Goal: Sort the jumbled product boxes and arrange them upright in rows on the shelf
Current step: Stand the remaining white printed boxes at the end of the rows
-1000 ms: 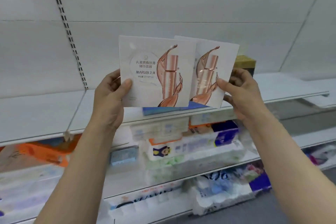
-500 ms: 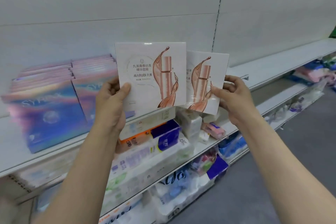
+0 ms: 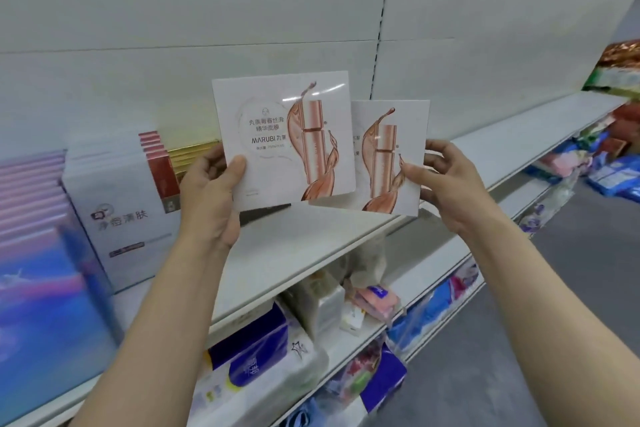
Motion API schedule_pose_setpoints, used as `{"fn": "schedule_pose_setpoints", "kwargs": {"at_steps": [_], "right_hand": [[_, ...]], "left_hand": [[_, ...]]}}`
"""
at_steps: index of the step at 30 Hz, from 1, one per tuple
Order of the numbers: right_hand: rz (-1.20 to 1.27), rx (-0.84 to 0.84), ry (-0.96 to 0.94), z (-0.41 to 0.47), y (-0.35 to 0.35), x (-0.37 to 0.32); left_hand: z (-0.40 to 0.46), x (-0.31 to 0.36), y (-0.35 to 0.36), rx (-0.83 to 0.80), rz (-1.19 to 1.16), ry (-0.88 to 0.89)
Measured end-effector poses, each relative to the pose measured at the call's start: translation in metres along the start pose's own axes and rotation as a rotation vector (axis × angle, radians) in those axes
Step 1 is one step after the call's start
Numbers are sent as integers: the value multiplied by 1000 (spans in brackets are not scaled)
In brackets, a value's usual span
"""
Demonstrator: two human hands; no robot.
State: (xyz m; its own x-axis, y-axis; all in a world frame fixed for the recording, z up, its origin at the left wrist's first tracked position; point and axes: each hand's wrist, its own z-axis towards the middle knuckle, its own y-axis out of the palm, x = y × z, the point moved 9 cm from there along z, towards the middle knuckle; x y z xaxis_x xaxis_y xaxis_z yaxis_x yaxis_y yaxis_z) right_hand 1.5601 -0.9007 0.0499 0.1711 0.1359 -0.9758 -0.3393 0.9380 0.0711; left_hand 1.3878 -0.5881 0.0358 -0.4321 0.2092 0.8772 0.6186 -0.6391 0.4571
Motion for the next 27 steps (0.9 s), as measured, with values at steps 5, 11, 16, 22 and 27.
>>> {"fn": "schedule_pose_setpoints", "kwargs": {"at_steps": [5, 11, 16, 22, 27], "right_hand": [[20, -116, 8, 58, 6, 21], [23, -357, 66, 154, 61, 63], [9, -492, 91, 211, 86, 95], [35, -608, 117, 247, 112, 130], [-55, -591, 61, 261, 131, 141]], "left_hand": [[14, -4, -5, 45, 38, 22], [20, -3, -34, 284, 100, 117], [15, -4, -43, 458, 99, 198], [3, -22, -39, 588, 120, 261], [-8, -28, -33, 644, 125, 305]]}}
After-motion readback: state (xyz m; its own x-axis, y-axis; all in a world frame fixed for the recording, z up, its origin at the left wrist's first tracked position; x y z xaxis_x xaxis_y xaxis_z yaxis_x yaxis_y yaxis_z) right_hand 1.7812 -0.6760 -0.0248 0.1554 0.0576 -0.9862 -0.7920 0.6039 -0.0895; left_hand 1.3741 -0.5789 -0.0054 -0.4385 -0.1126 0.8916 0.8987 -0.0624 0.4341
